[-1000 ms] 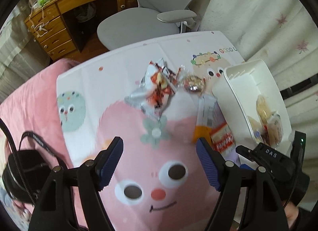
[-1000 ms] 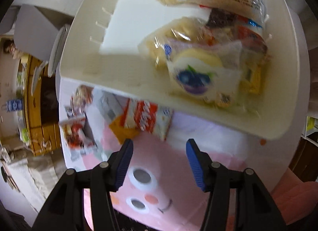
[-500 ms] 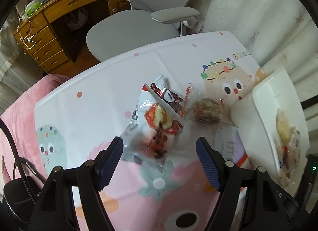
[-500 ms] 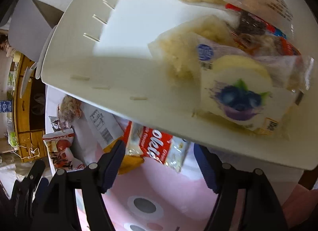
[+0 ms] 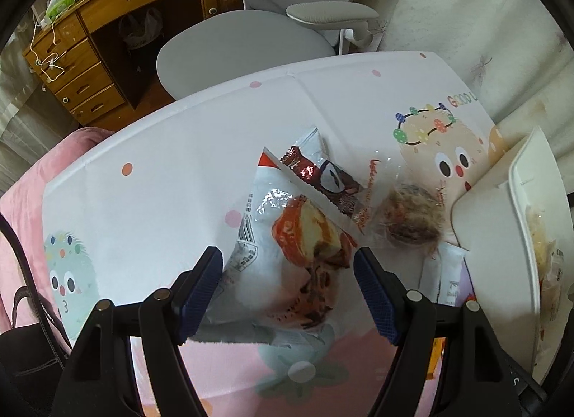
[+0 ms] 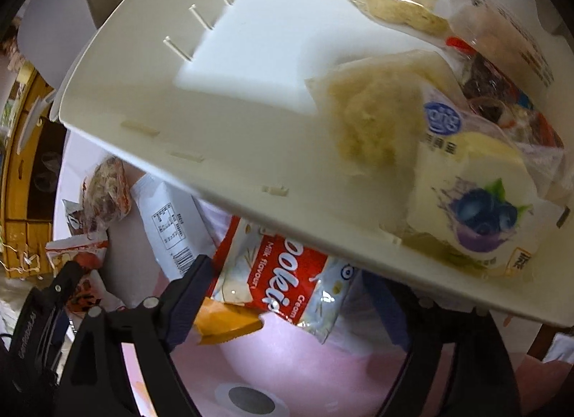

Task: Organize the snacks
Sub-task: 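Grasp the white-red bag with left while right grasps the red Cookies pack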

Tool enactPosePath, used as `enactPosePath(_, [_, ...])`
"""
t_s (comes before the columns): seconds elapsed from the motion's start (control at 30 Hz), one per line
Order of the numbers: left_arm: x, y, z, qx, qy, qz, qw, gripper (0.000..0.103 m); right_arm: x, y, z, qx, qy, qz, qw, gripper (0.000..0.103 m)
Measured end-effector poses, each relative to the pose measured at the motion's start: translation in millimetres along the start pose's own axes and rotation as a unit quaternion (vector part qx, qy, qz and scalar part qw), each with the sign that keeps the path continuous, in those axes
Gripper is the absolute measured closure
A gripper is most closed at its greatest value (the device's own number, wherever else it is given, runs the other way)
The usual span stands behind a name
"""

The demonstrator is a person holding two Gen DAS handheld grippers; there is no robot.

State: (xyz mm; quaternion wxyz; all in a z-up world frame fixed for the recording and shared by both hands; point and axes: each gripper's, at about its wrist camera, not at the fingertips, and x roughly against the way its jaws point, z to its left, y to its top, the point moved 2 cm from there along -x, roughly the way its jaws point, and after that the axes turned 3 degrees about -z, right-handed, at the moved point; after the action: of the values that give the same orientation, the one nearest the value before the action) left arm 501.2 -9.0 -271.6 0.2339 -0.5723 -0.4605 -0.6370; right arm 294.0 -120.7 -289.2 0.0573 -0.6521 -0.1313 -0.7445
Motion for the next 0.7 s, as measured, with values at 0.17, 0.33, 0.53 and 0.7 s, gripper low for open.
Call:
enactPosePath(0.17, [-8,0,0,0.004,-0.008,0.001,1.0000,0.029,-8,2,18,0.033,-0.033,0.000,0.999,0.008])
enactPosePath(0.33, [-8,-2,1,0.005,-0.020,-0.008,0.9998,0.033,-13,-1,31,0.062,-0.070,0.002,0.996,0.008])
enactPosePath(0.53, [-5,-6,1,0.003,-0.026,-0.022,0.9994,0.042,-13,-6,39,0.068,-0.074,-0.001,0.995,0.013])
enactPosePath(0.7, [1,-10,1,0.005,-0.021,-0.034,0.9992,0.055,-6,-4,37,0.077,-0.072,-0.005,0.994,0.029])
